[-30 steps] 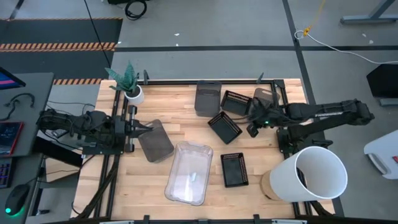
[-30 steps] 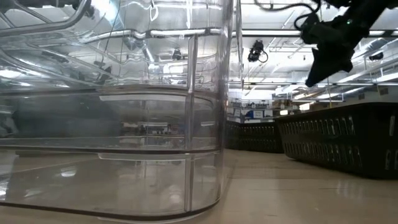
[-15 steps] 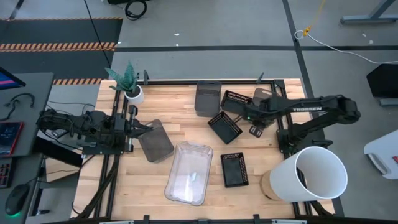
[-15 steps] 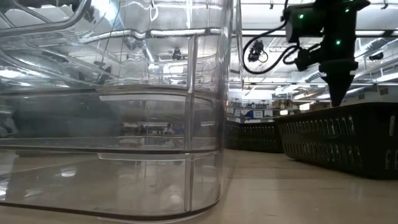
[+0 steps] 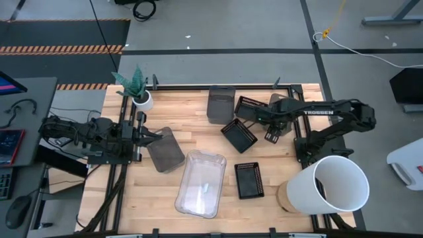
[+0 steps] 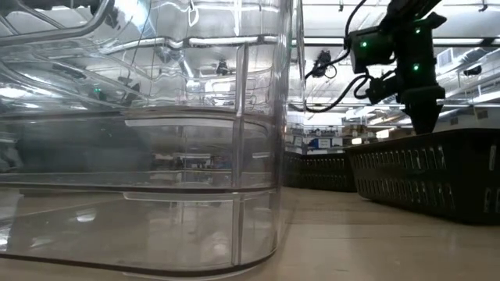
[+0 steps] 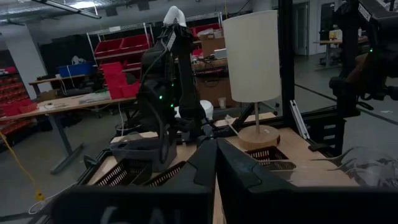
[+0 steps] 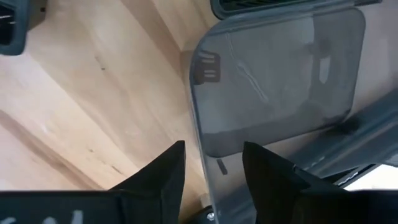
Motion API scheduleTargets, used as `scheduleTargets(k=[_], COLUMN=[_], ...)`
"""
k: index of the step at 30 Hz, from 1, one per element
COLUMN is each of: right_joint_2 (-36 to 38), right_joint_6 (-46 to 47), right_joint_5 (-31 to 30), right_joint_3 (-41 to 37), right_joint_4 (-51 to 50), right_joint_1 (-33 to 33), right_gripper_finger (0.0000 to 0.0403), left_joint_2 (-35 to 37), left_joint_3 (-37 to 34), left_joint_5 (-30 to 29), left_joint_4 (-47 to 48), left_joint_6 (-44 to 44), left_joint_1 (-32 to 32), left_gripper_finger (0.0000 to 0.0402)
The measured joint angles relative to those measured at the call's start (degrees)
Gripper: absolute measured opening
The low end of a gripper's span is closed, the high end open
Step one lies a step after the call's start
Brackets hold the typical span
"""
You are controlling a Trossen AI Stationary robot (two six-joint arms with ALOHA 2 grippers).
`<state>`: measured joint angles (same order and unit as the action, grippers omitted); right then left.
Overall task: Stack baskets by color
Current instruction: Stack the right gray bin on top of the middle gray bin
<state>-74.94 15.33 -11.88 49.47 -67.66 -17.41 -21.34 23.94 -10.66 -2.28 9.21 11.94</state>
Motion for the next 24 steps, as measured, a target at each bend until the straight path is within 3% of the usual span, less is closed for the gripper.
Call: scheduleTargets(k=[10,24], right_joint_2=[-5.0,-12.5], right_joint_6=[-3.2,-6.4], right_joint_5=[1.7,2.6], right_joint_3=[0.0,0.0], right_joint_4=[3.6,5.5], right_joint_1=[-1.6,-1.6], right_gripper_finger=[0.0144,0.0041], left_joint_2=[0.0,0.0], left_joint_3=[0.0,0.0], left_joint_5=[0.0,0.0], left_joint_4=[0.0,0.0], left_joint_6=[0.0,0.0], left_joint_1=[0.0,0.0], left_gripper_finger=[0.0015,0.0012])
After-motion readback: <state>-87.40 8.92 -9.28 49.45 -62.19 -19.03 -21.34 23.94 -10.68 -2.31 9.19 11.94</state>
